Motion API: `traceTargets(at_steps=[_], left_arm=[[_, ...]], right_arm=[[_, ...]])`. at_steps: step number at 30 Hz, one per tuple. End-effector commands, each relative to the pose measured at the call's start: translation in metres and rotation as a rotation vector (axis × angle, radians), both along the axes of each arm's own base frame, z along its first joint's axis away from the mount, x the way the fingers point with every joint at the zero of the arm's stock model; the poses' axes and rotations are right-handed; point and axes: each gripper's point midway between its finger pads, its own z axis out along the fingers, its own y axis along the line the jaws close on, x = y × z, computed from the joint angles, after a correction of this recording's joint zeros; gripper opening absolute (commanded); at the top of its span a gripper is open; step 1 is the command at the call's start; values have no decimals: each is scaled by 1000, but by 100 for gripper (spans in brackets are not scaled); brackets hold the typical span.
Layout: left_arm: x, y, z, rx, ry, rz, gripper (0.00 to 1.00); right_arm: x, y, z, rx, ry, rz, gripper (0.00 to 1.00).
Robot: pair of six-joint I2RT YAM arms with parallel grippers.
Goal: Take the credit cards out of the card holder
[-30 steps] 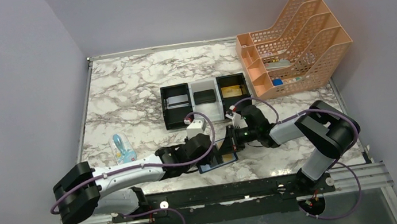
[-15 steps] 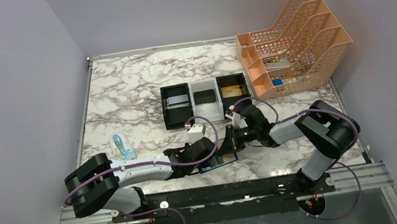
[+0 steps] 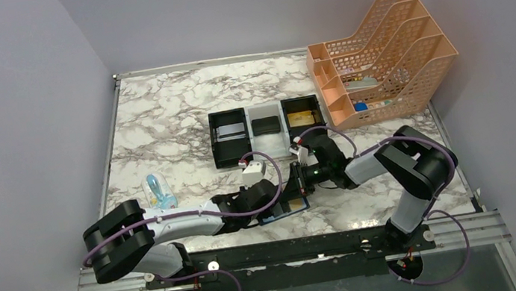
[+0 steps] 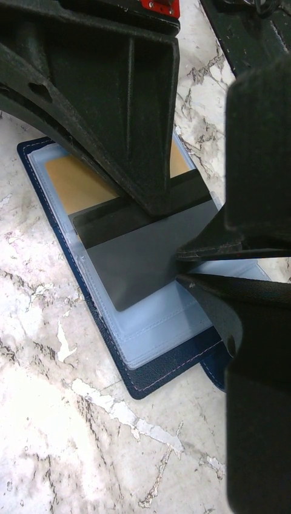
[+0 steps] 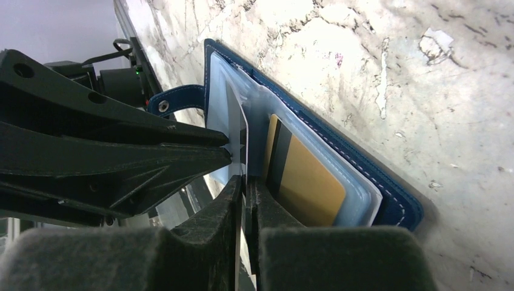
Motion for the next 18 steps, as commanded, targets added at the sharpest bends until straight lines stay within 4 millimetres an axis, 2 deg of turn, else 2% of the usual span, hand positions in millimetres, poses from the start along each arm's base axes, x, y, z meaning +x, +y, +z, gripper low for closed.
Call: traceTargets(at_steps=[1, 5, 10, 18], left_arm=[[-10, 21, -17, 81, 38, 0, 17], [-10, 23, -18, 92, 39, 1, 18], [-11, 22, -17, 93, 41, -10, 17], [-11, 21, -16, 92, 35, -14, 15]], right_arm=[[3, 0, 3, 1, -27, -3, 4], [10, -8, 2, -59, -62, -56, 3], [8, -16, -1, -82, -72, -83, 3], [-4, -5, 6, 37, -28, -24, 16]])
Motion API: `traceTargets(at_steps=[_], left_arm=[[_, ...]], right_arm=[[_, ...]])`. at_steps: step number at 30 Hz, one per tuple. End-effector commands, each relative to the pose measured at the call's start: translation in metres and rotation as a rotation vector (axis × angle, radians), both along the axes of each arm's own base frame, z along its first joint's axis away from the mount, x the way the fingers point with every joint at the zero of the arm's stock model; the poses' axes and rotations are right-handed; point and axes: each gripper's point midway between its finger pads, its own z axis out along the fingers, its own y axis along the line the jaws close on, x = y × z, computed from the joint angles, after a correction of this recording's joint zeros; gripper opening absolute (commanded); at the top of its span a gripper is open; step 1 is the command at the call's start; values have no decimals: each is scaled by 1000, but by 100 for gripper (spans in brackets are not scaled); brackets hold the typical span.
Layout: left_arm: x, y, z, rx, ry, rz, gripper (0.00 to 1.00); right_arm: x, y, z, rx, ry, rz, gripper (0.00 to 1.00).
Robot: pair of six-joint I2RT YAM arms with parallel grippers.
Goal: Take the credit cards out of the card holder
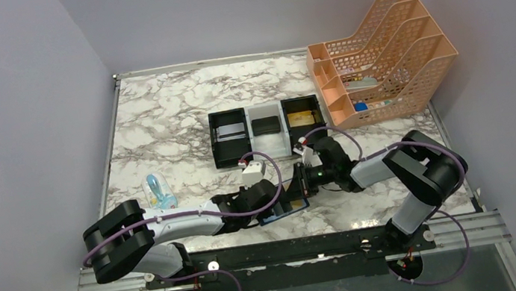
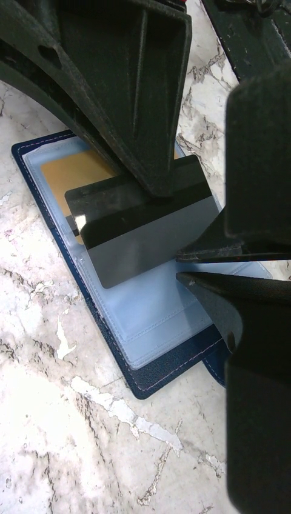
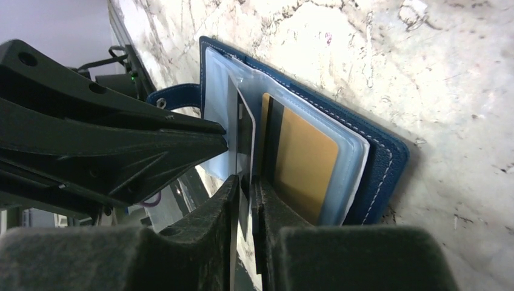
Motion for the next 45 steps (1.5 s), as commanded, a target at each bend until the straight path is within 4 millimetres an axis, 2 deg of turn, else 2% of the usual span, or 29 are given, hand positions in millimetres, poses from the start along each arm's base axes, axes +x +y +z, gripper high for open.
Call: traceTargets(at_steps=[1, 7, 14, 27, 30, 38, 45], left_arm=[[-10, 21, -16, 87, 35, -10, 15], [-12, 22, -18, 91, 42, -15, 15], [-11, 21, -21, 94, 43, -8, 14], [-13, 21, -21, 91, 47, -12, 14], [-12, 22, -20, 87, 43, -10, 14], [-13, 23, -14, 76, 34, -11, 14], [-10, 17, 10, 25, 0, -32, 17]], right_arm=[[-4, 6, 2, 61, 10, 34, 17], [2, 8, 1, 49, 2, 18, 22], [1, 11, -3, 37, 14, 11, 22], [3, 6, -1, 11, -8, -19, 3], [6, 1, 0, -21, -32, -39, 1], [14, -13, 24, -63, -141, -112, 1], [23, -27, 43, -116, -238, -159, 1]])
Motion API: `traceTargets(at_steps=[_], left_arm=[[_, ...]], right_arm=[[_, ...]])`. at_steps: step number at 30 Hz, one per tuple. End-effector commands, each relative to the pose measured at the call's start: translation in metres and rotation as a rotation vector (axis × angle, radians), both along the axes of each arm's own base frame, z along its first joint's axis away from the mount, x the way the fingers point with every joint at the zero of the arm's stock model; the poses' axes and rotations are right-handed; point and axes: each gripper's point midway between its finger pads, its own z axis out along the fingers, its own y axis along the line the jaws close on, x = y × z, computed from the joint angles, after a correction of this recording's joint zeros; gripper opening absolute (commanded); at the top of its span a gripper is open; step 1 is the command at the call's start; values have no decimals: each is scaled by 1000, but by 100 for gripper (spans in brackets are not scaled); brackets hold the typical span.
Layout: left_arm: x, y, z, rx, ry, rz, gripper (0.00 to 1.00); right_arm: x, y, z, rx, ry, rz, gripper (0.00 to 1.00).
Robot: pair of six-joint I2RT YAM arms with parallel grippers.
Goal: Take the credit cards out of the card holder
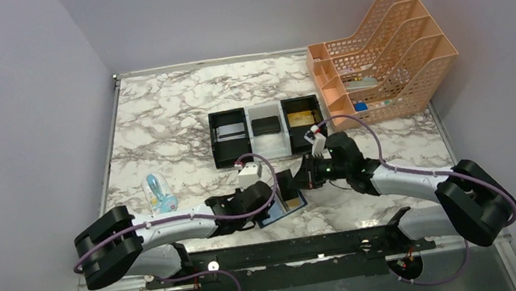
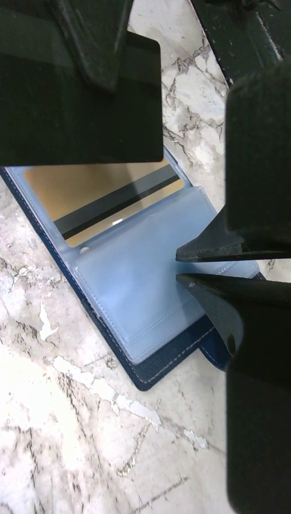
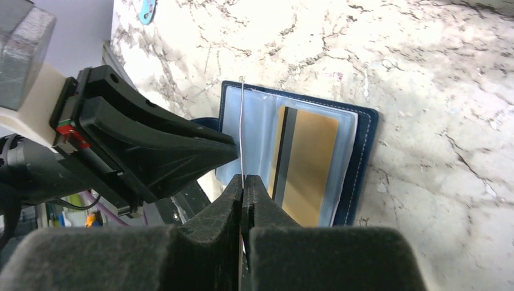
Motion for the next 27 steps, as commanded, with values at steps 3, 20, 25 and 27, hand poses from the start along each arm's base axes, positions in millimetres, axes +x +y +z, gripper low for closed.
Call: traceTargets(at_steps=[3, 20, 25, 27], left_arm=[[-5, 6, 17, 13, -16, -45, 25], [17, 35, 80, 76, -117, -101, 71], [41, 65, 91, 87, -86, -49, 85], [51, 79, 98, 78, -86, -16, 90]], right_arm=[[1, -8, 4, -47, -67, 8, 1], [-22, 19, -8, 59, 38, 186, 1], [-3, 13, 0, -12, -53, 121, 1], [3, 10, 3, -31, -81, 97, 1]])
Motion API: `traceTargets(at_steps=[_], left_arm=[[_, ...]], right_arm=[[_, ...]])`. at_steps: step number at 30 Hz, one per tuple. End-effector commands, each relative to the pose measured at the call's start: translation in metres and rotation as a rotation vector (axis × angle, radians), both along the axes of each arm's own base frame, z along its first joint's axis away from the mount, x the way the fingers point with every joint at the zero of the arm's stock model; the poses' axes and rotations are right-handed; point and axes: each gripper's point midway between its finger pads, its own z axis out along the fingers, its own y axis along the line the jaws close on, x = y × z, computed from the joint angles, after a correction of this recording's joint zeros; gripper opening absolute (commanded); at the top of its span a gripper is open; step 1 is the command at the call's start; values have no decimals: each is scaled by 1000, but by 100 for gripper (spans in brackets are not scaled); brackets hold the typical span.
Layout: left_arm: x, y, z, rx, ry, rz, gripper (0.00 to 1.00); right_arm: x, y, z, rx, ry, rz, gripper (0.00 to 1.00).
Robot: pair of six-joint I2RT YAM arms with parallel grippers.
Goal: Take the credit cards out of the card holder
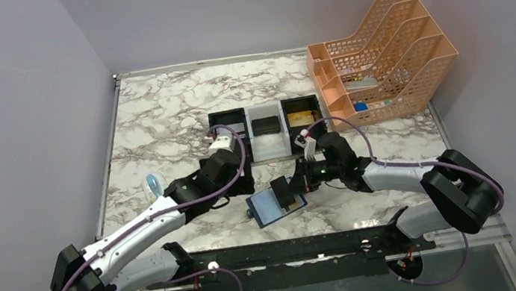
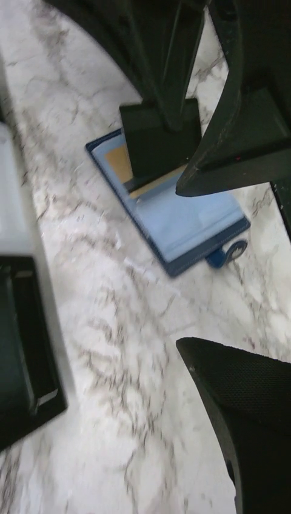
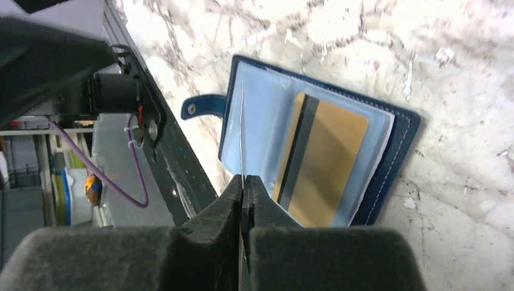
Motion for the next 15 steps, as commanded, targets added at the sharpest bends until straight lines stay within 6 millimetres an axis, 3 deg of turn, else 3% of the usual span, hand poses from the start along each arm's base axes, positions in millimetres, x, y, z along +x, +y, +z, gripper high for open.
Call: traceTargets(at_steps=[1, 9, 15], left_arm=[[12, 35, 15, 19, 18, 4, 92], [34, 97, 37, 70, -71, 184, 99], [32, 112, 54, 23, -160, 272, 99]], right_arm=[[21, -1, 19, -25, -133, -48, 1], [40, -14, 56, -8, -348, -131, 1], [63, -33, 110, -1, -623, -243, 1]])
